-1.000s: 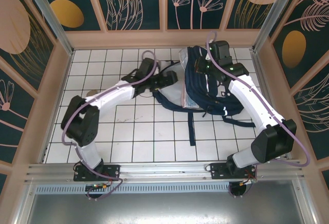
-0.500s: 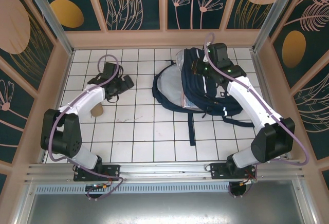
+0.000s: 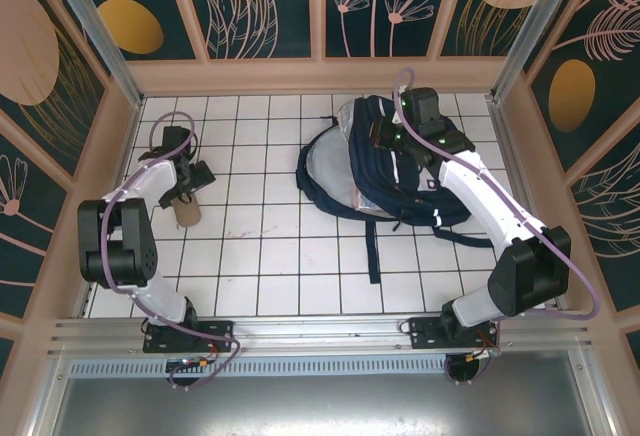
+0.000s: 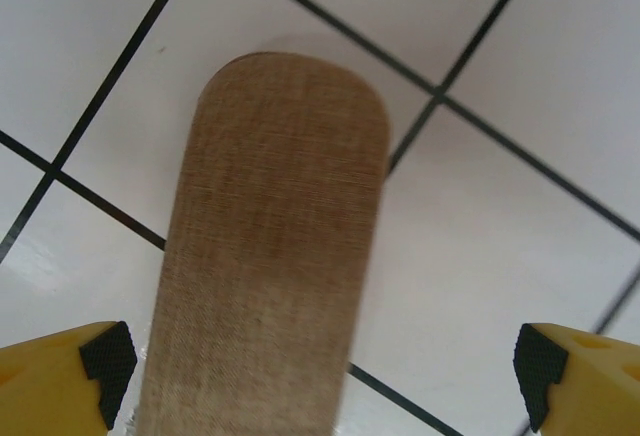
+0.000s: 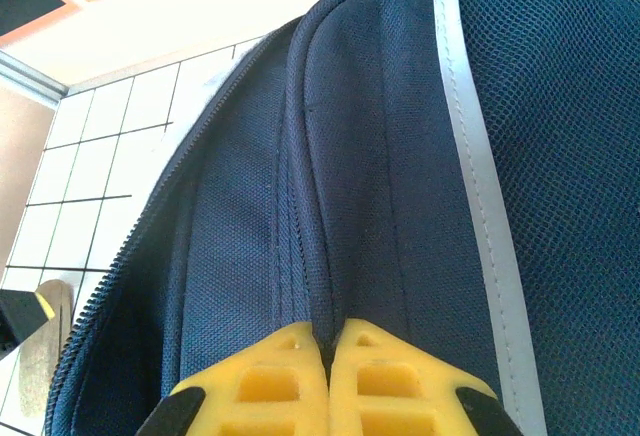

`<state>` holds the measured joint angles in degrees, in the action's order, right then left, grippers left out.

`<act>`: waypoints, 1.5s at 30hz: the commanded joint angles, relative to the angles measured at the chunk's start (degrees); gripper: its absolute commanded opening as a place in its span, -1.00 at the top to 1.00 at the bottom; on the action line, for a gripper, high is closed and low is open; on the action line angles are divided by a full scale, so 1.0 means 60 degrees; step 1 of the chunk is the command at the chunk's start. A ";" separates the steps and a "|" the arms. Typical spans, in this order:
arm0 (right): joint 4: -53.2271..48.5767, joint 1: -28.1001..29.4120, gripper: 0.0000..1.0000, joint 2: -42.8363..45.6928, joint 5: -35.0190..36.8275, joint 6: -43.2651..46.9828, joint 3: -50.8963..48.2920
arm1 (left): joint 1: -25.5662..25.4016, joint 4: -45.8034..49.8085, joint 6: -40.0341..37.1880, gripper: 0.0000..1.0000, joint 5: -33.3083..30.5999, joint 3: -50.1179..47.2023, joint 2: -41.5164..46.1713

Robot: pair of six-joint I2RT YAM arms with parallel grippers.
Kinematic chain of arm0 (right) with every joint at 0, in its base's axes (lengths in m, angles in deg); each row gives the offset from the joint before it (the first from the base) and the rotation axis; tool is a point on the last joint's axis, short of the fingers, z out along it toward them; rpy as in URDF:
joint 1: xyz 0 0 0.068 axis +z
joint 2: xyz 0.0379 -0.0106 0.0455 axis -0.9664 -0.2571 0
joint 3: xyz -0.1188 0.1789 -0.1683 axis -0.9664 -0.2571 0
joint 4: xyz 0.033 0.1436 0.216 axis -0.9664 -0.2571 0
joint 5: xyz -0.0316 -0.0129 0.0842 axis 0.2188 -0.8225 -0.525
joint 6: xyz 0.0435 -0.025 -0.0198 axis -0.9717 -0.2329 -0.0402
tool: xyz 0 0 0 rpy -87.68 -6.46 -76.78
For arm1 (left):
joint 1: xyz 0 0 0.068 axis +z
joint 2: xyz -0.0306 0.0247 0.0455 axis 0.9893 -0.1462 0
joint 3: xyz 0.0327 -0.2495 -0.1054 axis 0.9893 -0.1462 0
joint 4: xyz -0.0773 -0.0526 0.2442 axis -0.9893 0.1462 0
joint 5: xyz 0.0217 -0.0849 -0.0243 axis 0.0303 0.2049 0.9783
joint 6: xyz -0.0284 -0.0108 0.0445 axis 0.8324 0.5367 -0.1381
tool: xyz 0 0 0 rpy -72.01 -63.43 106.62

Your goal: Pack books, pencil case, and school supplies into a backpack

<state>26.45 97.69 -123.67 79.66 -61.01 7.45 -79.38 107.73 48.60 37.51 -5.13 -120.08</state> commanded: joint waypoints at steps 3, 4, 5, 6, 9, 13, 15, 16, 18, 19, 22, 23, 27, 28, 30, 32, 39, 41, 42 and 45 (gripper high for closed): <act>0.0537 0.0063 1.00 0.0097 -0.0092 -0.0023 -0.0034 | 0.0330 0.0029 -0.0525 -0.90 0.0093 -0.0275 -0.0602; 0.0535 0.0060 1.00 0.0096 -0.0089 -0.0027 -0.0047 | 0.0355 -0.0042 -0.0563 -0.87 0.0105 -0.0316 -0.0673; 0.0535 0.0059 1.00 0.0096 -0.0075 -0.0022 -0.0049 | 0.0382 -0.0112 -0.0599 -0.84 0.0140 -0.0361 -0.0724; 0.0531 0.0044 1.00 0.0097 -0.0074 -0.0015 -0.0059 | 0.0406 -0.0178 -0.0621 -0.81 0.0214 -0.0403 -0.0745; 0.0531 0.0044 1.00 0.0096 -0.0071 -0.0029 -0.0063 | 0.0478 -0.0484 -0.0710 -0.72 0.0404 -0.0603 -0.0810; 0.0535 0.0030 1.00 0.0083 -0.0067 -0.0079 -0.0064 | 0.0571 -0.0744 -0.0732 -0.68 0.0659 -0.0828 -0.0814; 0.0520 0.0040 1.00 0.0084 -0.0060 -0.0088 -0.0062 | 0.0582 -0.0845 -0.0739 -0.64 0.0758 -0.0907 -0.0769; 0.0520 0.0039 1.00 0.0069 -0.0056 -0.0099 -0.0065 | 0.0582 -0.0858 -0.0746 -0.61 0.0787 -0.0920 -0.0732; 0.0513 0.0037 1.00 0.0067 -0.0056 -0.0117 -0.0062 | 0.0582 -0.0887 -0.0743 -0.44 0.0892 -0.0950 -0.0624; 0.0520 0.0032 1.00 0.0067 -0.0047 -0.0132 -0.0061 | 0.0582 -0.0887 -0.0739 -0.38 0.0910 -0.0972 -0.0535; 0.0520 0.0042 1.00 0.0068 -0.0059 -0.0176 -0.0064 | 0.0582 -0.0858 -0.0724 -0.25 0.1073 -0.1010 -0.0331; 0.0520 0.0042 1.00 0.0068 -0.0060 -0.0194 -0.0063 | 0.0582 -0.0885 -0.0708 -0.22 0.1235 -0.1009 -0.0329; 0.0495 0.0040 1.00 0.0024 -0.0074 -0.0227 -0.0043 | 0.0568 -0.1068 -0.0465 -0.23 0.2002 -0.1229 0.0340; 0.0491 0.0030 1.00 0.0016 -0.0081 -0.0234 -0.0035 | 0.0542 -0.1102 -0.0377 -0.24 0.2196 -0.1256 0.0458; 0.0491 0.0033 1.00 -0.0006 -0.0105 -0.0263 -0.0022 | 0.0447 -0.1200 -0.0071 -0.26 0.2654 -0.1263 0.0641; 0.0506 0.0036 1.00 -0.0021 -0.0133 -0.0285 -0.0020 | 0.0136 -0.1370 0.0282 -0.25 0.3025 -0.1260 0.0845; 0.0438 0.0044 1.00 -0.0050 -0.0170 -0.0319 0.0080 | -0.1843 -0.1678 0.1318 -0.25 0.3471 -0.0193 0.0650; 0.0392 0.0044 1.00 -0.0050 -0.0150 -0.0309 0.0099 | -0.2452 -0.1678 0.1492 -0.24 0.3446 0.0299 0.0418; 0.0374 0.0046 1.00 -0.0036 -0.0134 -0.0315 0.0098 | -0.2776 -0.1717 0.1592 -0.24 0.3499 0.0549 0.0280; 0.0330 0.0044 1.00 0.0011 -0.0090 -0.0293 0.0083 | -0.3756 -0.1866 0.1814 -0.21 0.3674 0.1320 -0.0204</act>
<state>26.58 97.69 -124.04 79.66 -61.67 7.29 -98.09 98.87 56.53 57.42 -1.00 -119.03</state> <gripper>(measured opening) 0.055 0.619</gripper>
